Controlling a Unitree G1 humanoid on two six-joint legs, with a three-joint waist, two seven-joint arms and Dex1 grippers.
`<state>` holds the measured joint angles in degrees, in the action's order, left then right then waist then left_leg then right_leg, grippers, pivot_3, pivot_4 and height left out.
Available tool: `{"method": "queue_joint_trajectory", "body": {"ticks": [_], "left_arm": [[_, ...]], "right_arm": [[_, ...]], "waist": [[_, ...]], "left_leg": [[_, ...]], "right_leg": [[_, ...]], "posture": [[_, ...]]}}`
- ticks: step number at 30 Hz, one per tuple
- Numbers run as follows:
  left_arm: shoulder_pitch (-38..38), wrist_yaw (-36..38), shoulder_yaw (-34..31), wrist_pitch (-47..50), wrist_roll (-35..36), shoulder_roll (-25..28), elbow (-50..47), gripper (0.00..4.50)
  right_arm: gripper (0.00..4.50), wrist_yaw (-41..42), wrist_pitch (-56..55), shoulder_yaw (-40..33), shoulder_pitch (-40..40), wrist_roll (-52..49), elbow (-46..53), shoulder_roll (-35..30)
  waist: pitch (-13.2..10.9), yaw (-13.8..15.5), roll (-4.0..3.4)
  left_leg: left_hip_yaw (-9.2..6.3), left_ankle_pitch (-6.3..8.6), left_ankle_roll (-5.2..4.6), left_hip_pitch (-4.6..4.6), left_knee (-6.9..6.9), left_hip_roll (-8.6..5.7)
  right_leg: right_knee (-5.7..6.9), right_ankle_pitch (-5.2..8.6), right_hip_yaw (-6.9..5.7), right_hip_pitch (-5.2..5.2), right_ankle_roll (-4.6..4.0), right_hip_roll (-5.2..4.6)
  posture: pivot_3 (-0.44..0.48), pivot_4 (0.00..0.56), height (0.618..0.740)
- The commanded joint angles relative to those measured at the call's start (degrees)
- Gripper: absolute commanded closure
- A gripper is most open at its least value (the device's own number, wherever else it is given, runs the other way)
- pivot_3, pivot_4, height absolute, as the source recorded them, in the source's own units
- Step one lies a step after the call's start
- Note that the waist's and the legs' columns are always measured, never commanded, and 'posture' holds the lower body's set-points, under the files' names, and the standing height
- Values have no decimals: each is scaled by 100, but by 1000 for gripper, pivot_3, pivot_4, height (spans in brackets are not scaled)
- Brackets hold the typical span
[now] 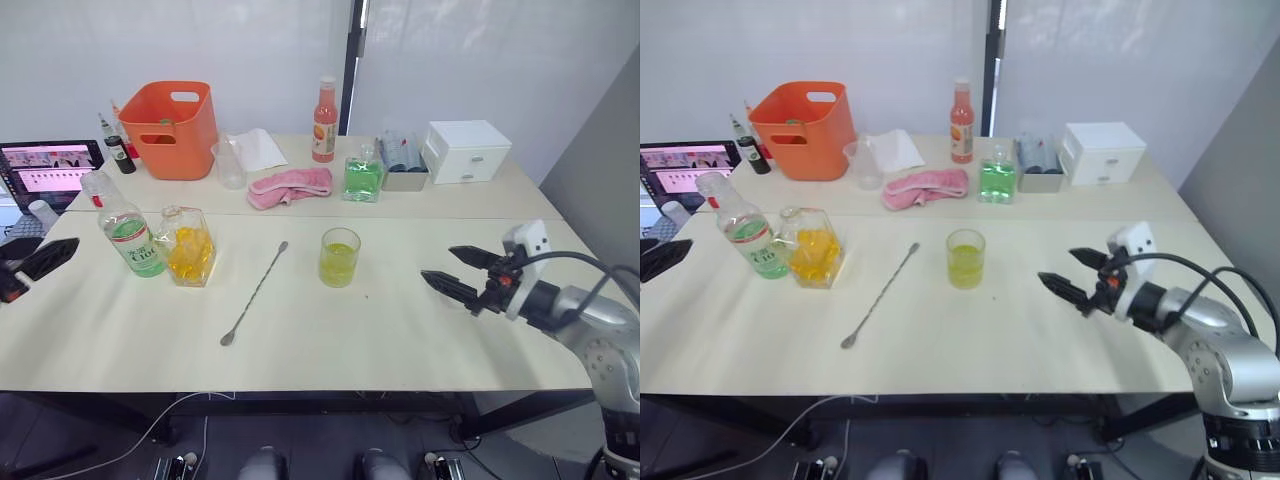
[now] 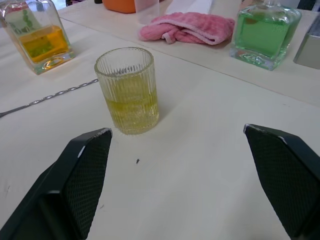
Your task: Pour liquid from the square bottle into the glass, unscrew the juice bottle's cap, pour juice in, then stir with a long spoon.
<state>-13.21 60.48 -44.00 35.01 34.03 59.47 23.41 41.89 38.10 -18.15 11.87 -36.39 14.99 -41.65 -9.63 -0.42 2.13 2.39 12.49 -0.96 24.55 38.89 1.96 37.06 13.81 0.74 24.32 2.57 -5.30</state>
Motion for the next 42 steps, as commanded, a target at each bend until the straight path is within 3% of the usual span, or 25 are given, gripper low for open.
{"method": "queue_joint_trajectory", "body": {"ticks": [1, 5, 9, 16, 27, 34, 40, 42], "left_arm": [[754, 355, -563, 46, 332, -173, -732, 95], [1728, 499, -583, -309, 116, -397, -1069, 95], [2221, 318, -505, -542, -5, -607, -1393, 95], [2135, 135, -301, -1658, -412, -837, -749, 95], [2326, 77, -152, -1306, -152, -1081, -1242, 95], [2779, -1178, 302, -342, 209, -1979, -3602, 95], [2551, -3374, 1479, 671, 24, -2982, -5787, 95], [2459, -3851, 1843, 1085, -42, -3075, -6235, 95]], "right_arm": [[0, -69, -289, -695, -365, 59, -118, -81], [0, -202, -438, -1152, -751, 113, -270, -46], [0, -59, -580, -1457, -1156, 166, -435, -110], [0, 27, -872, -1642, -1577, 400, -774, -222], [0, -295, -732, -1389, -1309, 147, -221, 141], [0, -91, -56, -692, -253, -462, -4, 90], [0, 819, 580, -72, 314, -968, -28, -370], [0, 1034, 717, 12, 428, -1136, 12, -461]], "waist": [[0, 7, -3], [-1, -2, -5], [1, 20, -4], [5, 30, -10], [6, 3, -10], [6, -31, -10], [7, 72, -10], [7, 82, -9]], "left_leg": [[1, 1, -2, -1, -3, -2], [15, 1, 1, -30, -4, 8], [25, 1, 1, -37, -4, 16], [40, 1, 1, -37, -5, 13], [41, 1, 1, -37, -6, 20], [4, 1, 1, -37, -5, 28], [-15, 2, -1, -30, -1, 5], [-18, 2, -2, -29, 3, 3]], "right_leg": [[0, 0, 1, 1, 0, -6], [3, 3, 2, -15, -9, -6], [2, 6, 3, -16, -15, -6], [1, 6, 8, -13, -15, -7], [1, 6, 10, -11, -14, -3], [2, 3, 17, -13, -16, 0], [-1, -4, 22, -23, -4, -7], [-1, -5, 22, -24, -2, -4]], "posture": [[0, 150, 715], [0, 150, 715], [0, 150, 715], [0, 150, 715], [0, 150, 715], [0, 150, 715], [0, 150, 715], [0, 150, 715]]}}
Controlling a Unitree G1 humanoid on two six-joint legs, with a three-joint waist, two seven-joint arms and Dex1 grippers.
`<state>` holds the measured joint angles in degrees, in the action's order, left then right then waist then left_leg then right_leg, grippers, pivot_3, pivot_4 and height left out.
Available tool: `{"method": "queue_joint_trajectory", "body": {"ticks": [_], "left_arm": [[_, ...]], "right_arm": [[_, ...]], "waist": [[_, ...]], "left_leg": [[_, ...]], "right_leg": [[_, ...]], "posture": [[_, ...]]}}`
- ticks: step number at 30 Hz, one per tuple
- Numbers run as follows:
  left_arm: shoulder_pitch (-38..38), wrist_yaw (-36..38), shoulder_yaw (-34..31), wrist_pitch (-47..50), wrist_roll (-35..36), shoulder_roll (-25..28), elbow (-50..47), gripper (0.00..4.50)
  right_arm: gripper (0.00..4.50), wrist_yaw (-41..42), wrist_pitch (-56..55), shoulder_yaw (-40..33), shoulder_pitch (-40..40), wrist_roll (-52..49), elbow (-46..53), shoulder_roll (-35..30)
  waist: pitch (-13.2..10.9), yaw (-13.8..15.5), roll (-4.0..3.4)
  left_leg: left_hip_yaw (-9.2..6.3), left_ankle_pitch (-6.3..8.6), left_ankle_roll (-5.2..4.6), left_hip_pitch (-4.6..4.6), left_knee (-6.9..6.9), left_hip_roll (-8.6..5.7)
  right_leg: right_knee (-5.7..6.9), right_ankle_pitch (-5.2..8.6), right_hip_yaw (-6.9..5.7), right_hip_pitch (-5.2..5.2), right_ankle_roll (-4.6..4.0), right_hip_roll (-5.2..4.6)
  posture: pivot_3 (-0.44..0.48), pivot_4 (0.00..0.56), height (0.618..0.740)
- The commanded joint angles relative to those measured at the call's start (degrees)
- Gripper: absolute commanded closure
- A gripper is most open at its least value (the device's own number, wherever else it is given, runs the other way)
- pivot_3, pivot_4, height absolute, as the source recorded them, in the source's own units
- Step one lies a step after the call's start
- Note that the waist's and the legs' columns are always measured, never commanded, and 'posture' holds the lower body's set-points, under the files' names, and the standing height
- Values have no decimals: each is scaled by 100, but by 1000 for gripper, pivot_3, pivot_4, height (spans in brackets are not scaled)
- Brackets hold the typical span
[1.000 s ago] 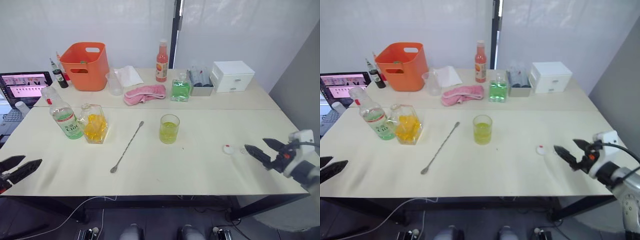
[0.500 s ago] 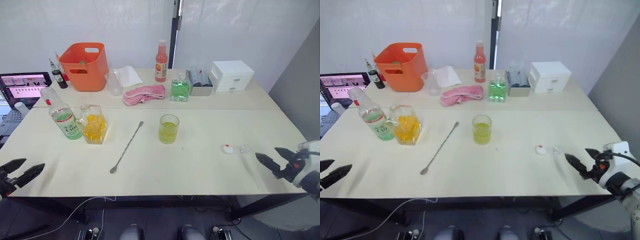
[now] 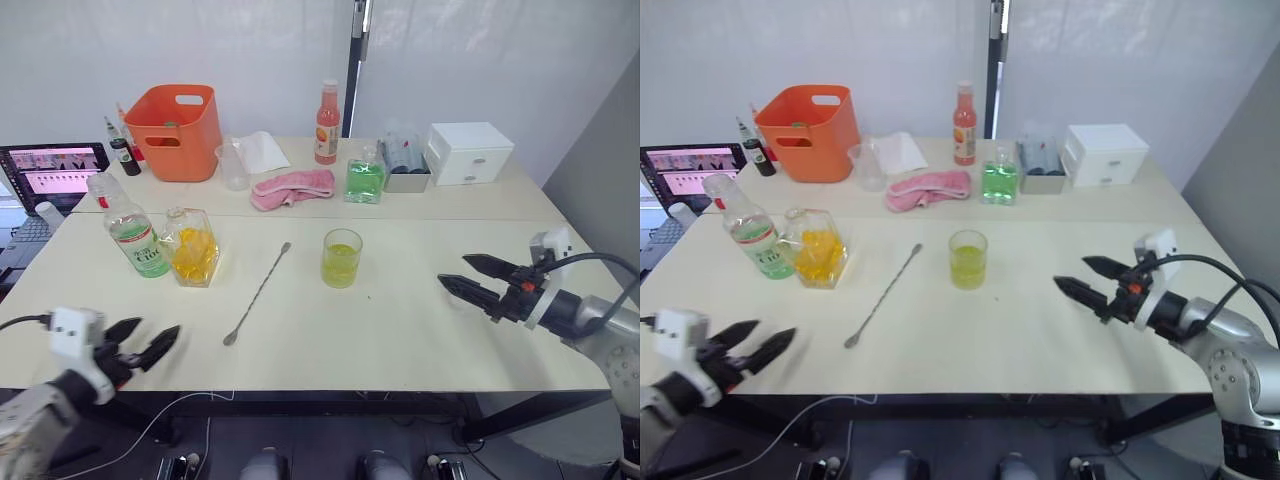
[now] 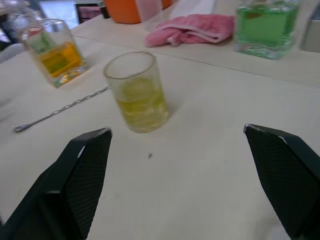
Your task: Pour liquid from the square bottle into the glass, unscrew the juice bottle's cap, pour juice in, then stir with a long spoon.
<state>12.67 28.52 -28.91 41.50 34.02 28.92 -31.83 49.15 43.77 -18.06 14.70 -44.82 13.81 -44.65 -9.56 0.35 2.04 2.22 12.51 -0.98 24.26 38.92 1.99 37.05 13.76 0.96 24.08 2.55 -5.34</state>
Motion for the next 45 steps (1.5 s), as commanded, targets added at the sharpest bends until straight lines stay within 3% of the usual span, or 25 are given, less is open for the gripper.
{"method": "queue_joint_trajectory", "body": {"ticks": [1, 6, 11, 15, 17, 18, 29, 31, 36, 43, 45], "left_arm": [[-248, -827, 488, 695, -31, -8, -789, 95], [-914, -1510, 1335, 1189, -494, 34, -818, 95], [-1483, -1852, 2614, 1430, -1212, 102, -374, 95], [-1963, -2267, 3206, 1792, -1662, -193, 146, 95], [-2114, -2435, 3169, 1966, -1761, -420, 416, 95], [-2164, -2458, 3128, 1970, -1789, -504, 513, 349], [-2349, -2066, 3099, 2076, -1786, -550, 835, 3967], [-2349, -1960, 3057, 1996, -1809, -468, 886, 4450], [-2288, -1342, 2877, 1423, -1816, 64, 872, 4450], [-1701, 481, 2078, -52, -1406, 1324, 613, 4450], [-1382, 1326, 1795, -778, -1360, 1815, 778, 4450]], "right_arm": [[0, 387, 219, 53, 215, -378, 160, -181], [0, 531, 523, 240, 578, -722, 397, -214], [0, 353, 649, 199, 784, -972, 596, -142], [0, 317, 554, 191, 748, -895, 529, -137], [0, 310, 533, 181, 720, -892, 557, -130], [0, 295, 527, 174, 715, -896, 569, -117], [0, 163, 277, 133, 508, -805, 631, -52], [0, 119, 237, 145, 479, -806, 655, -37], [0, 8, 162, 180, 395, -784, 723, 39], [0, -109, 69, 232, 381, -729, 725, 119], [0, -131, 35, 277, 389, -674, 706, 157]], "waist": [[1, 9, 0], [2, 10, -2], [2, 34, -2], [3, 57, -4], [7, 57, -11], [8, 55, -13], [31, 40, -50], [32, 39, -53], [33, 31, -53], [29, -30, -50], [27, -28, -46]], "left_leg": [[-2, 0, 0, 0, 0, -1], [-1, 0, 0, -4, 0, -6], [-1, 0, 0, 0, 1, -13], [2, -1, 0, 1, 1, -17], [4, -1, 0, -1, 4, -17], [2, -1, 0, -5, 4, -17], [2, -1, 0, -8, 3, -17], [2, -1, -1, -8, 3, -17], [3, -1, 0, -6, 1, -15], [5, -1, 0, 4, -10, -7], [7, -1, 0, 5, -10, -7]], "right_leg": [[1, 0, 0, 1, 0, 1], [3, 0, 1, 2, -2, 17], [1, 0, 1, 0, 0, 13], [-1, 0, -2, -3, 0, 11], [1, 0, -3, -6, 0, 12], [0, 0, -2, -11, 0, 12], [1, 1, -1, -12, 1, 13], [1, 1, 0, -12, 1, 12], [1, 1, 0, -7, 1, 14], [0, 7, 1, 15, -9, 16], [-3, 7, 0, 14, -9, 13]], "posture": [[0, 150, 715], [0, 150, 715], [0, 150, 715], [0, 150, 715], [0, 150, 715], [0, 150, 715], [0, 150, 715], [0, 150, 715], [0, 150, 715], [0, 150, 715], [0, 150, 715]]}}
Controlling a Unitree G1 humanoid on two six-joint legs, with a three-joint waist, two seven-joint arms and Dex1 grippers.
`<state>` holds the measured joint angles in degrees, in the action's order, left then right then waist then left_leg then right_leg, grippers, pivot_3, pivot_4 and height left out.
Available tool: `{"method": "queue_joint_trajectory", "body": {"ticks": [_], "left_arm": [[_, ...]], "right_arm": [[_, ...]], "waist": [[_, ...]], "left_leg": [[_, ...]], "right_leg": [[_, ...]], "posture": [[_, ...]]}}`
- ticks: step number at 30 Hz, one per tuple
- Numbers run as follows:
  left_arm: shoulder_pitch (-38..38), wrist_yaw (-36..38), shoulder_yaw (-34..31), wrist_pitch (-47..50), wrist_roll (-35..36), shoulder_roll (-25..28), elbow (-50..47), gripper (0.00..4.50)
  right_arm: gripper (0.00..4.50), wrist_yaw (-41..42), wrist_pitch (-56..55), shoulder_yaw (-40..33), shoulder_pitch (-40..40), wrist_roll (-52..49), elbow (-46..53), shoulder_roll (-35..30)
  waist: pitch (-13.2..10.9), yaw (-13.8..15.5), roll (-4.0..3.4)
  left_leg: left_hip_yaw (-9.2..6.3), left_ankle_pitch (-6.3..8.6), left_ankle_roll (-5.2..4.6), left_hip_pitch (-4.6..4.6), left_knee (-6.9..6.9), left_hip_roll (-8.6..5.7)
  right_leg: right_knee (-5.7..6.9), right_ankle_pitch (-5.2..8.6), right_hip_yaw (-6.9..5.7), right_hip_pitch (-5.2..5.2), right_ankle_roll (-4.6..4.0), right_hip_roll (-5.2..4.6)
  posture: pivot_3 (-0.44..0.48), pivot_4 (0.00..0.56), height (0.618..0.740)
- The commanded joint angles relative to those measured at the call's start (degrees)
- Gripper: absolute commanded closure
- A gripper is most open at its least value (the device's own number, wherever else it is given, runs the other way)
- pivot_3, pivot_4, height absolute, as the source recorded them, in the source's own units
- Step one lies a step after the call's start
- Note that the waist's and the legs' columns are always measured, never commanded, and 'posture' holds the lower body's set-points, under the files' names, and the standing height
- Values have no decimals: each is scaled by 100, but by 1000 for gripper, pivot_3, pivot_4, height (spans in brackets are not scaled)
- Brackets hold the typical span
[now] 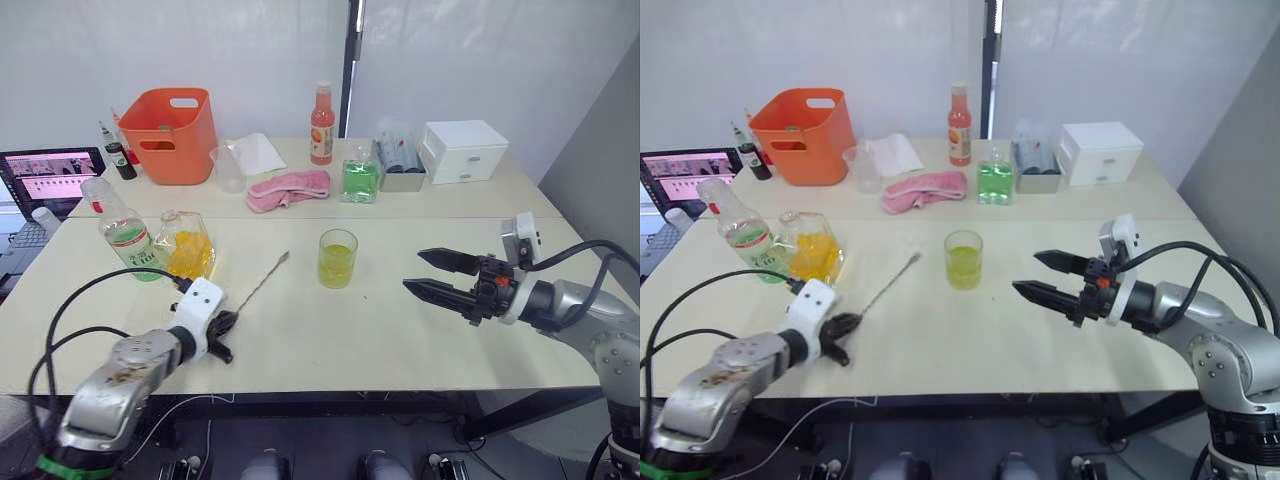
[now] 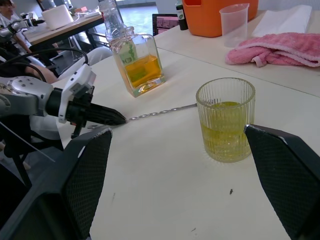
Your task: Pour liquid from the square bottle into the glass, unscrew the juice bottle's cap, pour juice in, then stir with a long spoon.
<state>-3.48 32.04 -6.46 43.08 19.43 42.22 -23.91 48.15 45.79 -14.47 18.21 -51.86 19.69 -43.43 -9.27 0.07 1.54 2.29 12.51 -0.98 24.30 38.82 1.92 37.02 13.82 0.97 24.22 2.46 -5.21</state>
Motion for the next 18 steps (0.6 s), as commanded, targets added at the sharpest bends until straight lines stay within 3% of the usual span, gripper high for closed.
{"method": "queue_joint_trajectory", "body": {"ticks": [1, 5, 15, 18], "left_arm": [[354, 1397, -502, -1361, 50, 733, 147, 4450], [201, 2298, -272, -2411, -66, 1133, 657, 4450], [-256, 3234, 623, -4473, -967, 1179, 2290, 4450], [-271, 3368, 653, -4511, -920, 1145, 2581, 4450]], "right_arm": [[0, -46, -183, -58, 40, 57, 116, 57], [0, -93, -230, 18, 78, 166, 95, 143], [0, -261, -199, 4, 15, 206, 249, 188], [0, -339, -199, -13, -72, 208, 315, 200]], "waist": [[-3, 6, 4], [-5, 75, 0], [-6, 17, 1], [-6, 16, 2]], "left_leg": [[4, 0, 0, 0, 0, 1], [32, 0, 0, 0, 0, 3], [50, 2, -3, 6, -10, 9], [51, 2, -3, 6, -10, 9]], "right_leg": [[-1, 0, -1, 0, -1, 0], [-7, 3, -5, 0, -5, -8], [-19, 1, -6, 6, -2, 2], [-18, 1, -6, 6, -2, 0]], "posture": [[0, 150, 715], [0, 150, 715], [0, 150, 715], [0, 150, 715]]}}
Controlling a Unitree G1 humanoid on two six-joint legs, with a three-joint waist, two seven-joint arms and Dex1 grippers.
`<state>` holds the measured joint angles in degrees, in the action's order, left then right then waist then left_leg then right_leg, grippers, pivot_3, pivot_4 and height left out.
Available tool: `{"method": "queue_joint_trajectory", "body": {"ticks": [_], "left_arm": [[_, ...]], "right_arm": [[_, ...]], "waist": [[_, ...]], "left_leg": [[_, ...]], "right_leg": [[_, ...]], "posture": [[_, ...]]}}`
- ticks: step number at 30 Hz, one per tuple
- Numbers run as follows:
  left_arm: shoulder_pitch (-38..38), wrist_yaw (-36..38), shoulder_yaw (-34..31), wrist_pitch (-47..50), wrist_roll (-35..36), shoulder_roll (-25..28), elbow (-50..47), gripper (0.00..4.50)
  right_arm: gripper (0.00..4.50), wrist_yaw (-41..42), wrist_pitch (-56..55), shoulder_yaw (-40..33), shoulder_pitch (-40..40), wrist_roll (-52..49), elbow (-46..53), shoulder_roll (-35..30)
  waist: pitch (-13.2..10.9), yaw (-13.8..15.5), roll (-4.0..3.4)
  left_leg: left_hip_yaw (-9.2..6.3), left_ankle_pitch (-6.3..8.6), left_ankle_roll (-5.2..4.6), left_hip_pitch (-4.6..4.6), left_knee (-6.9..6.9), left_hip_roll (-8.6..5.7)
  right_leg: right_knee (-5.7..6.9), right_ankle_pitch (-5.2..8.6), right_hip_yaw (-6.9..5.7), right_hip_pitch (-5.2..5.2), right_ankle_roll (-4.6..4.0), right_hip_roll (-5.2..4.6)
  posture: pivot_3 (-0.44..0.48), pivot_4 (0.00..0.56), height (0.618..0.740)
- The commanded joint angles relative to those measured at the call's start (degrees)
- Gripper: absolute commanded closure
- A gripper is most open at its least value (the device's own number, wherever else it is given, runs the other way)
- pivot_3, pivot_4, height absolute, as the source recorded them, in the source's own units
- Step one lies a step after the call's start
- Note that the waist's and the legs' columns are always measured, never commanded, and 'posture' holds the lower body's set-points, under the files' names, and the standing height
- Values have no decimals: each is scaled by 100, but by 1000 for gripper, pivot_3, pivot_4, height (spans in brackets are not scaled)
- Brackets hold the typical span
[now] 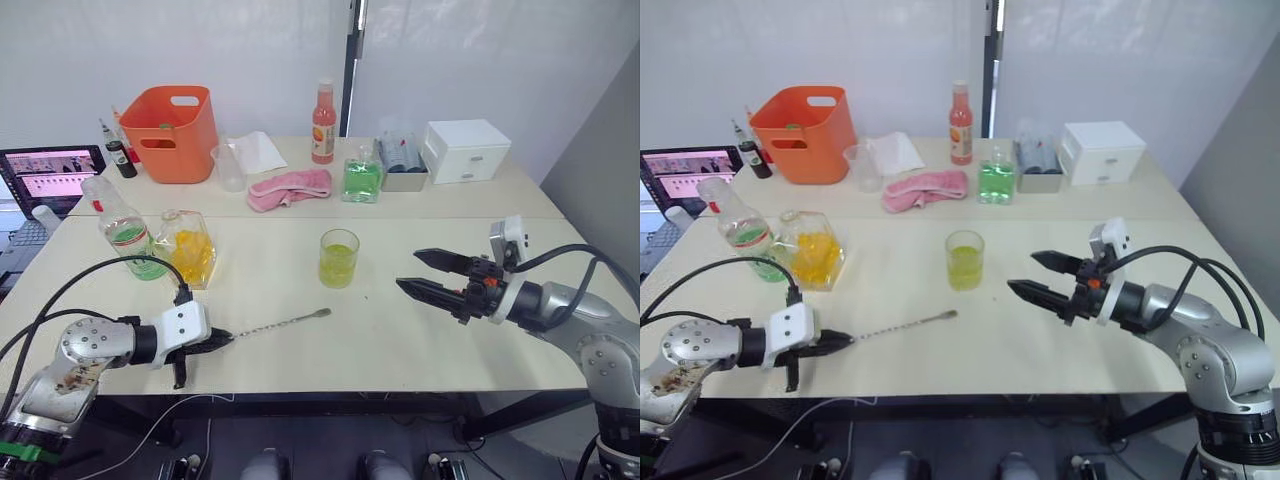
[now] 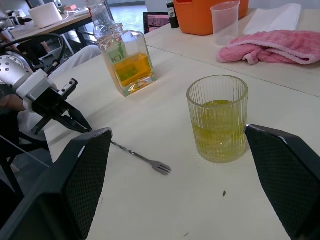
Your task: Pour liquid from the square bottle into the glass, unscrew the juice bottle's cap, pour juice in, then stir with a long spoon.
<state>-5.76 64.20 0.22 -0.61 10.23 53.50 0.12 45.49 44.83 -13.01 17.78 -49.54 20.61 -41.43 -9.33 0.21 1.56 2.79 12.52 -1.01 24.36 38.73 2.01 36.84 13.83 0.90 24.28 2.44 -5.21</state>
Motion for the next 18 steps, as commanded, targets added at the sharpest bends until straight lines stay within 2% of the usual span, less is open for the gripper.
{"method": "queue_joint_trajectory", "body": {"ticks": [1, 2, 4, 5, 9, 11, 18], "left_arm": [[-79, 206, -27, -106, 58, 16, 201, 4450], [-126, 231, -59, -9, 133, 10, 199, 4450], [-221, 274, -130, 407, 350, 5, 132, 3769], [-290, 393, -162, 685, 534, 48, 54, 3575], [-437, 900, -232, 1794, 1171, 339, -299, 2283], [-497, 999, -173, 2119, 1222, 462, -358, 1534], [-775, 963, 226, 2156, 721, 451, 5, 1534]], "right_arm": [[0, -99, -102, -159, -50, -28, 246, 7], [0, -125, -102, -159, -68, -36, 267, 12], [0, -176, -98, -159, -90, -44, 289, 25], [0, -228, -64, -168, -95, -63, 287, 36], [0, -314, -40, -190, -108, -108, 301, 51], [0, -339, -39, -215, -144, -142, 345, 49], [0, -486, -23, -308, -282, -254, 490, 48]], "waist": [[0, 2, 0], [0, 1, 0], [0, 3, 0], [0, 2, 0], [-2, -4, 3], [-2, -8, 3], [-2, 0, 3]], "left_leg": [[-1, 0, 0, -2, 1, 1], [-1, 0, 0, -1, 1, 1], [0, 0, 0, -3, 4, 2], [-1, 0, 0, -2, 4, 3], [-1, 0, 0, 0, 6, 0], [-1, 0, 0, -1, 5, 0], [0, 0, 0, -2, 5, -4]], "right_leg": [[0, 0, -1, -2, 0, -1], [0, -1, 0, -3, 1, -3], [2, -1, 0, -4, 2, -3], [4, -1, 0, -3, 2, -3], [5, 0, 0, -2, 4, -1], [5, 0, 0, -2, 4, 0], [6, 1, 1, -3, 5, 0]], "posture": [[0, 150, 715], [0, 150, 715], [0, 150, 715], [0, 150, 715], [0, 150, 715], [0, 150, 715], [0, 150, 715]]}}
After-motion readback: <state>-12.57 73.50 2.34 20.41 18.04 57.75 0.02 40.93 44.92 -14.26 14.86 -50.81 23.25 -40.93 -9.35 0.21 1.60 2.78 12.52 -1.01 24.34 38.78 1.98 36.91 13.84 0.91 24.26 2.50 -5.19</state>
